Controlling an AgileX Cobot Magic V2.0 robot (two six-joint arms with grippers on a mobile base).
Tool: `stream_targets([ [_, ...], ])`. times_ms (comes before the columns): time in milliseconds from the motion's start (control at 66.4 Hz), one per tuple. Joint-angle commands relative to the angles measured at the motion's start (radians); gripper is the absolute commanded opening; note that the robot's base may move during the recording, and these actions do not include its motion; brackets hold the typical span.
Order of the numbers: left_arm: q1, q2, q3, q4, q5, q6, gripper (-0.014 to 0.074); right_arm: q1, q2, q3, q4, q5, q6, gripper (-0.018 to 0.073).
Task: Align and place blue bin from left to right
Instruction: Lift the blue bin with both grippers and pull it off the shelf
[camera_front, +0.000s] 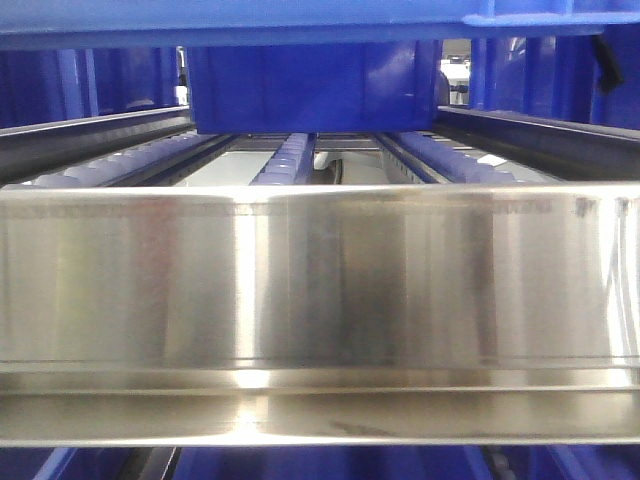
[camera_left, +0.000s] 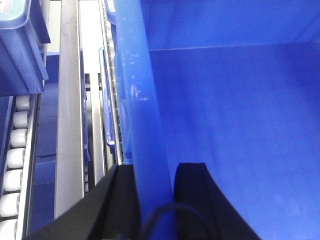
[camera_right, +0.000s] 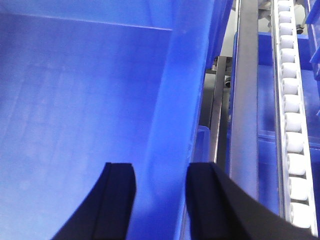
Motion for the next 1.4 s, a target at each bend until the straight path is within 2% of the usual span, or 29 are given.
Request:
stream_targets([
  [0, -0.007, -0.032, -0.018, -0.021, -0.032, 0.012, -0.0111, -0.004, -0.022, -0.017, -0.049, -0.061, 0.017, -0.0069],
  [392, -0.007, -0.032, -0.018, -0.006, -0.032, 0.012, -0.0111, -0.004, -0.022, -0.017, -0.049, -0.11, 0.017, -0.0069],
  [1386, -0.007, -0.032, -0.018, -0.006, -0.032, 0.012, -0.0111, -0.004, -0.022, -0.017, -0.049, -0.11, 0.017, -0.0069],
])
